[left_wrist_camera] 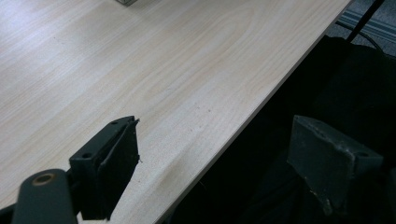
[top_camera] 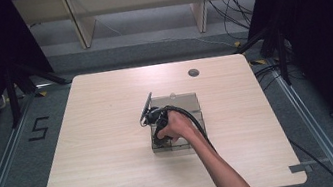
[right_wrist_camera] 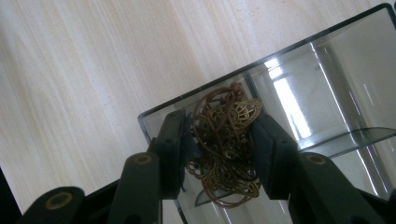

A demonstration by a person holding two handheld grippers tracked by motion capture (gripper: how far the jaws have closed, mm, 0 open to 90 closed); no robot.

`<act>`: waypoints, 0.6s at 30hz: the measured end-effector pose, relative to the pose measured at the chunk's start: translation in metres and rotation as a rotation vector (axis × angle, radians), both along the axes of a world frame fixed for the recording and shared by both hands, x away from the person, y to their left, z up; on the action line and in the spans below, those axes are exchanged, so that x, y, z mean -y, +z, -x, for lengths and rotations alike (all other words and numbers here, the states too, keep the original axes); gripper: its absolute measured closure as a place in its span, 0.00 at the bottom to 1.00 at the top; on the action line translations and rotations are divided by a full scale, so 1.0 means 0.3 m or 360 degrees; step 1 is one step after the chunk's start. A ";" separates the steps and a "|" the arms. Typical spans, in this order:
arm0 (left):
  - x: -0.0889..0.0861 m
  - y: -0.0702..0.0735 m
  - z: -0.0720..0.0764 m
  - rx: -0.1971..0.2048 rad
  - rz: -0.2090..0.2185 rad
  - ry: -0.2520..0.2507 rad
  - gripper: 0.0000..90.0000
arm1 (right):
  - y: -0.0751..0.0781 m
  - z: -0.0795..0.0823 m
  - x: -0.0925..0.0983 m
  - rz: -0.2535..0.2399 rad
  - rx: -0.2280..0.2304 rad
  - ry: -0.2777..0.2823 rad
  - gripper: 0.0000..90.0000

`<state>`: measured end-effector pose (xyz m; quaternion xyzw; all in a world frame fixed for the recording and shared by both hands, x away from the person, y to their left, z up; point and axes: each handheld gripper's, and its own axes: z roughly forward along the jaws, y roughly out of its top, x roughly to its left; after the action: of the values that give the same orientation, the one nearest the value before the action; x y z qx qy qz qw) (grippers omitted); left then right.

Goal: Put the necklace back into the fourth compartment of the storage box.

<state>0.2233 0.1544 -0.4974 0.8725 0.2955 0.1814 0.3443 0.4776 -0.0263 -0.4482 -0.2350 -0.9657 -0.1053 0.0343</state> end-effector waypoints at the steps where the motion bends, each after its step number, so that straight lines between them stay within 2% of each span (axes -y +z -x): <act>1: 0.007 -0.007 0.006 0.0016 0.0019 0.0057 0.17 | -0.004 -0.002 0.002 -0.0004 0.0007 -0.0001 0.66; 4: 0.006 -0.006 0.004 0.0011 0.0018 0.0051 0.17 | -0.009 -0.004 -0.005 0.0007 -0.0018 -0.0026 0.66; 6: 0.000 -0.001 0.001 -0.0007 0.0002 0.0007 0.17 | -0.018 -0.007 -0.004 0.0003 -0.0020 -0.0017 0.66; 7: -0.001 0.000 -0.001 0.0012 -0.0006 -0.0010 0.17 | -0.023 -0.008 -0.005 0.0016 -0.0034 -0.0026 0.66; 10: 0.003 -0.003 0.003 -0.0021 0.0015 0.0020 0.17 | -0.031 -0.015 -0.005 0.0002 -0.0031 -0.0028 0.66; 11: 0.006 -0.006 0.005 0.0012 0.0014 0.0049 0.17 | -0.031 -0.017 -0.006 0.0002 -0.0035 -0.0021 0.66; 12: 0.003 -0.002 0.001 0.0052 -0.0015 0.0020 0.17 | -0.031 -0.018 -0.005 0.0004 -0.0032 -0.0021 0.65; 13: 0.005 -0.005 0.005 0.0008 0.0012 0.0045 0.17 | -0.030 -0.015 -0.005 0.0008 -0.0038 -0.0043 0.64; 14: 0.002 -0.002 0.003 -0.0017 0.0007 0.0019 0.17 | -0.026 -0.012 -0.008 0.0002 -0.0062 -0.0071 0.63; 15: 0.001 -0.001 0.003 -0.0030 0.0013 0.0017 0.17 | -0.026 -0.017 -0.002 -0.0024 -0.0061 -0.0051 0.62; 16: 0.002 -0.002 0.003 -0.0019 0.0012 0.0024 0.17 | -0.019 -0.022 0.003 -0.0030 -0.0035 -0.0044 0.60; 17: 0.002 -0.003 0.002 -0.0005 0.0005 0.0019 0.17 | -0.015 -0.025 0.007 -0.0043 -0.0042 -0.0035 0.59; 18: 0.006 -0.007 0.006 0.0012 0.0008 0.0047 0.17 | -0.008 -0.023 0.011 -0.0040 -0.0046 -0.0053 0.58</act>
<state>0.2215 0.1526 -0.4994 0.8664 0.3074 0.1890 0.3450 0.4846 -0.0296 -0.4506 -0.2521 -0.9596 -0.1145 0.0495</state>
